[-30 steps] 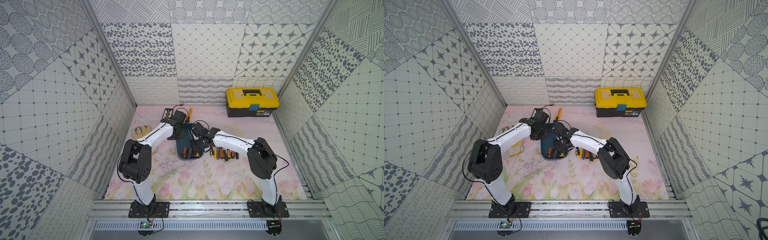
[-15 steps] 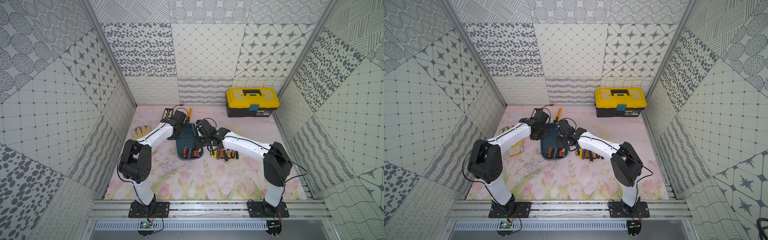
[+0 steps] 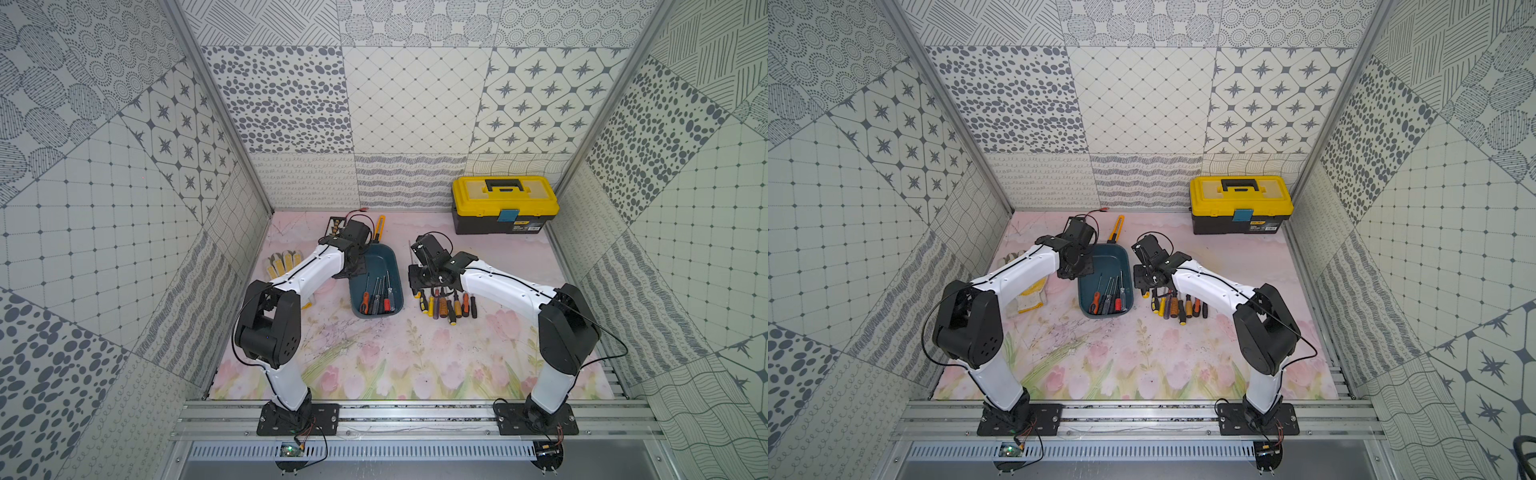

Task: Take out the screwdriver from the storage box
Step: Place the screwdriver at the center of the board.

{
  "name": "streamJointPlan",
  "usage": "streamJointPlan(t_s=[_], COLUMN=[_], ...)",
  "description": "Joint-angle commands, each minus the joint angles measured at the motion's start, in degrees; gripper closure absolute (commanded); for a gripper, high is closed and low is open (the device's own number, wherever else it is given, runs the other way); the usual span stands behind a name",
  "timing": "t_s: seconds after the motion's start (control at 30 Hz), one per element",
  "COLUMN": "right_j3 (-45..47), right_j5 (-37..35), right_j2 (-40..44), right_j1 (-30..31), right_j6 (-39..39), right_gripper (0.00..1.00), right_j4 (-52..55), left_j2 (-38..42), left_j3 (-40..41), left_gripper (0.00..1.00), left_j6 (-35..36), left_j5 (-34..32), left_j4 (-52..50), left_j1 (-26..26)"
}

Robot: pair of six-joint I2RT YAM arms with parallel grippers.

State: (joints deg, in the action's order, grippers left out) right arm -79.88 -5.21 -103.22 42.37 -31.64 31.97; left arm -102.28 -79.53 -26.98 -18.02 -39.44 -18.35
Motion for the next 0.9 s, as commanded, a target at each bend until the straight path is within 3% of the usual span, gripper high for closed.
streamJointPlan(t_s=[0.0, 0.27, 0.87], right_j3=[-1.3, -4.7, -6.5], right_j5=[1.3, 6.2, 3.5], right_j2=[-3.0, -10.5, -15.3], right_j1=[-0.4, -0.4, -0.4], right_j6=[-1.3, -2.4, -3.4], right_gripper=[1.0, 1.0, 1.0], right_j4=[0.8, 3.5, 6.8], left_j2=[1.0, 1.0, 1.0], left_j3=[-1.6, -1.7, -1.5], left_gripper=[1.0, 1.0, 1.0], left_j6=[-0.7, -0.6, -0.6], left_j5=[-1.3, -1.4, -0.7], left_j4=[0.5, 0.5, 0.7], left_j1=[0.4, 0.5, 0.5])
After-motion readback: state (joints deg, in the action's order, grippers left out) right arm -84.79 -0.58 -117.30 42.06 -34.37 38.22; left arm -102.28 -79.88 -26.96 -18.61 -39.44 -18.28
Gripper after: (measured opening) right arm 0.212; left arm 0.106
